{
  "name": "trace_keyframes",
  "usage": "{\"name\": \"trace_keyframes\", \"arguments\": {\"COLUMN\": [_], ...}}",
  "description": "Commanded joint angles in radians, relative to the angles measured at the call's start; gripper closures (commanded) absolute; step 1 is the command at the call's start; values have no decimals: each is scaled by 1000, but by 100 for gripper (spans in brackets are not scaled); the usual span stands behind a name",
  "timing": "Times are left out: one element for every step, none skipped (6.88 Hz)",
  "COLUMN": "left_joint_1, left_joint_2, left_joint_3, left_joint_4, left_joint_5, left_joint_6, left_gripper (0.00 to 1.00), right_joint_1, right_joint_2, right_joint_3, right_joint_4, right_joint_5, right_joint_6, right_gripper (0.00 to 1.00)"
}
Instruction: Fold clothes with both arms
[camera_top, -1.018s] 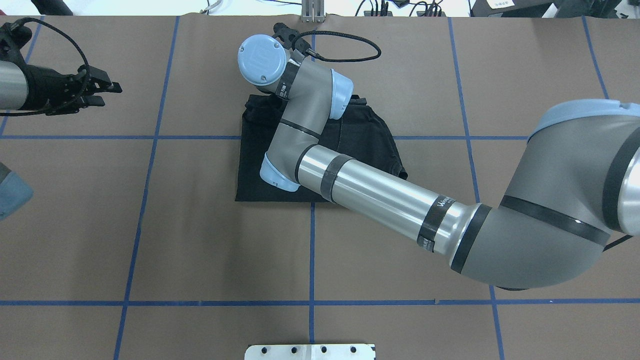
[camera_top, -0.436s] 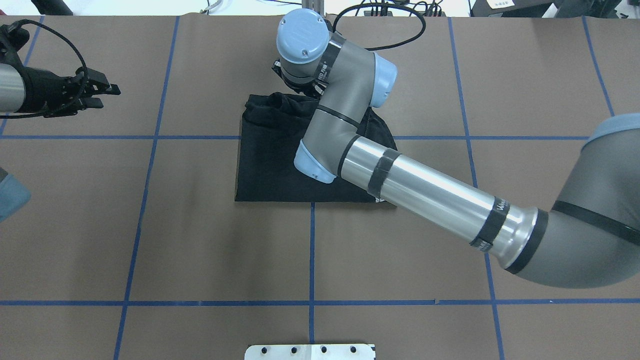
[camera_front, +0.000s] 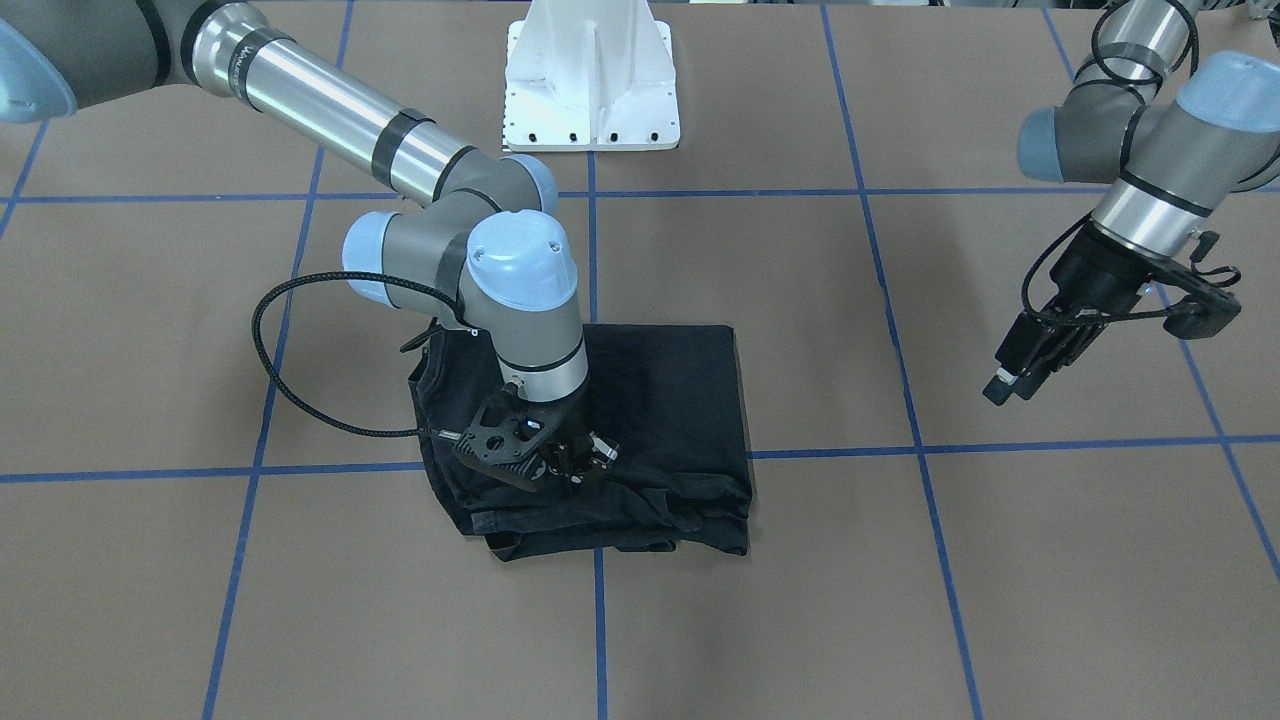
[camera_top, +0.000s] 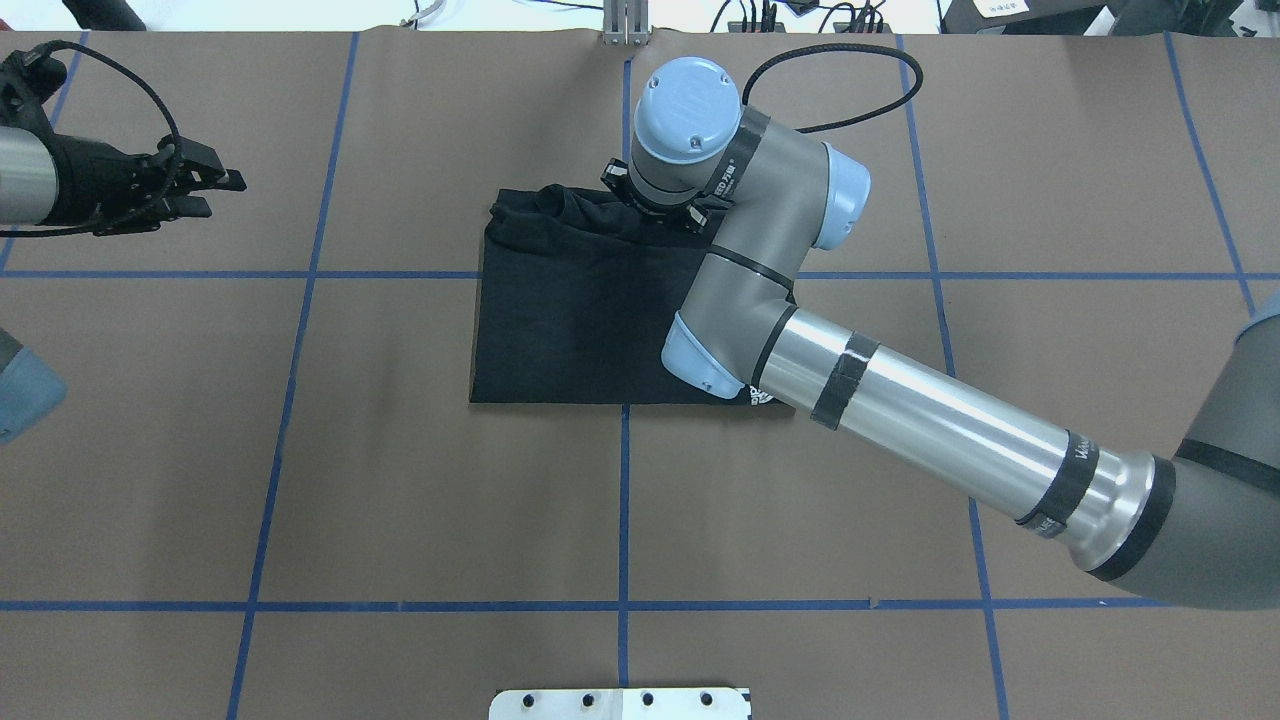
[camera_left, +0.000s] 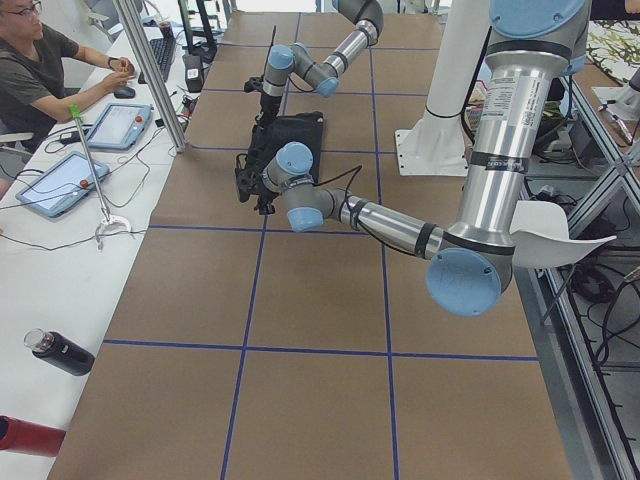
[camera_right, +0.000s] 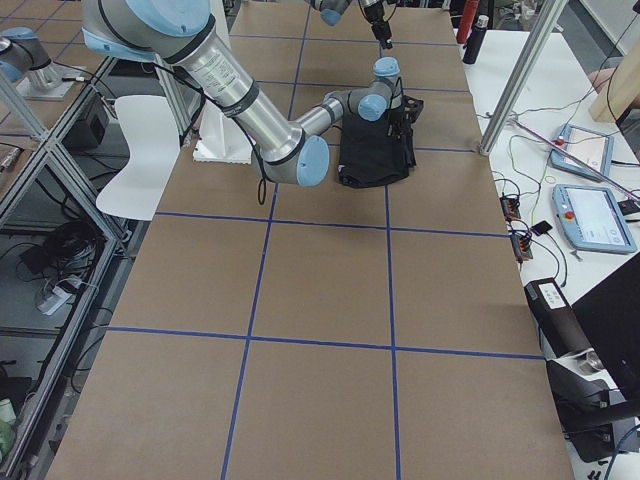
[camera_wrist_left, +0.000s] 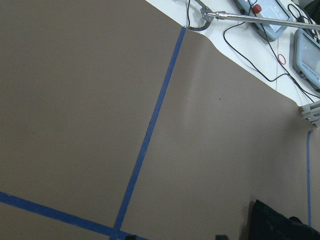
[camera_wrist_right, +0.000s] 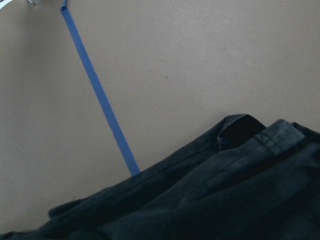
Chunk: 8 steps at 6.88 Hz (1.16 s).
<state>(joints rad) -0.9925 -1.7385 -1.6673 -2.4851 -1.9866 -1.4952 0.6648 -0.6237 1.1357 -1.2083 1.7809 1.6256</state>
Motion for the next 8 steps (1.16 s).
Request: {"name": "trace_keyframes", "arguments": {"left_joint_1": [2, 3, 2, 2, 3, 3, 3, 3], "left_joint_2": [-4, -3, -3, -4, -4, -4, -4, -4], "left_joint_3": [8, 8, 8, 8, 8, 8, 8, 8], "left_joint_4": [0, 0, 0, 0, 0, 0, 0, 0], "left_joint_5": [0, 0, 0, 0, 0, 0, 0, 0], "left_joint_6": [0, 0, 0, 0, -2, -4, -4, -5], "left_gripper": [39, 39, 39, 39, 39, 39, 39, 39], "right_joint_1": [-1, -4, -7, -19, -18, -7, 27, 66], "right_joint_2": [-21, -43, -71, -82, -80, -70, -53, -27], "right_joint_3": [36, 56, 77, 70, 52, -6, -69, -142], "right_joint_4": [-2, -2, -1, 1, 1, 9, 18, 60], "right_joint_5": [72, 72, 71, 63, 52, 25, 26, 29], "right_joint_6": [-4, -4, -4, -9, -51, -82, -123, -144], "right_gripper": [100, 100, 100, 100, 100, 100, 100, 100]}}
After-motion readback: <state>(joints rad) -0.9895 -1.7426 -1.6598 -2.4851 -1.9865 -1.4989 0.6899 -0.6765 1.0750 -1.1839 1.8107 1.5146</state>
